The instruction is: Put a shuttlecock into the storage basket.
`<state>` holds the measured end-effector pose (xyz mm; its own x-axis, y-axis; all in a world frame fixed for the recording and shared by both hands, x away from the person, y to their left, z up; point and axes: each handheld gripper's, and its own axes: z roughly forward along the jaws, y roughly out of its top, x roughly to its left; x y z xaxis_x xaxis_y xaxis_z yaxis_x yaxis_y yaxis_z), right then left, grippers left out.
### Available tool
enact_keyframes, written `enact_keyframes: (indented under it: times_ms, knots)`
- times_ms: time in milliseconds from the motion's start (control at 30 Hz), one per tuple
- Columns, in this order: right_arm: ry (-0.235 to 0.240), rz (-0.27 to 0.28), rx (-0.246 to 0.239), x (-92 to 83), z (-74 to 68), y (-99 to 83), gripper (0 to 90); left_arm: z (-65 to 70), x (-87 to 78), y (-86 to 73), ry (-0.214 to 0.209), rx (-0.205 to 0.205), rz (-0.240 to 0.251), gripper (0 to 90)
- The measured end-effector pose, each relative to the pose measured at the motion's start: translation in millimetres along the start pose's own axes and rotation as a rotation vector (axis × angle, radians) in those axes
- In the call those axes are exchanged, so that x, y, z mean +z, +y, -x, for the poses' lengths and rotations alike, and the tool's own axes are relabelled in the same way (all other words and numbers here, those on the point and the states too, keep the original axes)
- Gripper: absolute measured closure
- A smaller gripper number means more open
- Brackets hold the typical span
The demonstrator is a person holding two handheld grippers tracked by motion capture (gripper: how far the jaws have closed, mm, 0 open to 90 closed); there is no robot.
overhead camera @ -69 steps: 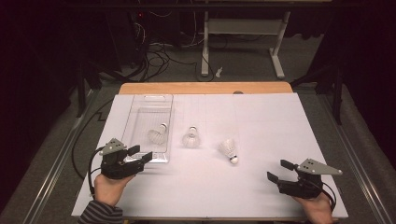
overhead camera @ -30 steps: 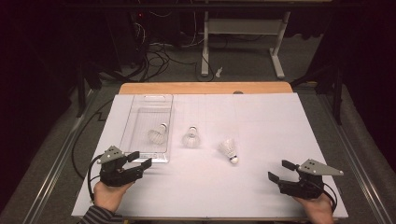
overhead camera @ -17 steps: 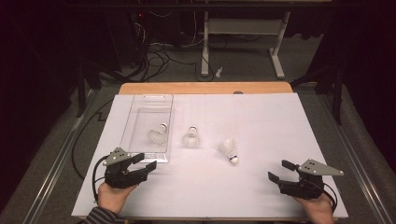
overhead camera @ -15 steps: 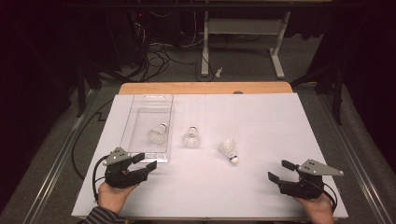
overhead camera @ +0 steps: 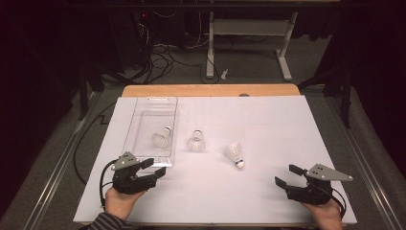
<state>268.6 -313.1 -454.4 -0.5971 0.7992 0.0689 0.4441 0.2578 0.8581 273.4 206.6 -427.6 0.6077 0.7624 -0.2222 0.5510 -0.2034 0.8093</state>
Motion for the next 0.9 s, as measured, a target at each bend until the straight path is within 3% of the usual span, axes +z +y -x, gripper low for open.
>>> enact_keyframes:
  times_ms: [167,900]
  knots:
    - [-0.002,0.002,0.000,-1.3,-0.2,-0.5,26.9,3.6,-0.3,2.1,0.011,-0.001,-0.011,39.7]
    - [-0.001,0.001,-0.001,-1.4,-0.2,-0.6,26.9,14.1,11.6,8.5,-0.033,0.016,-0.028,40.2]
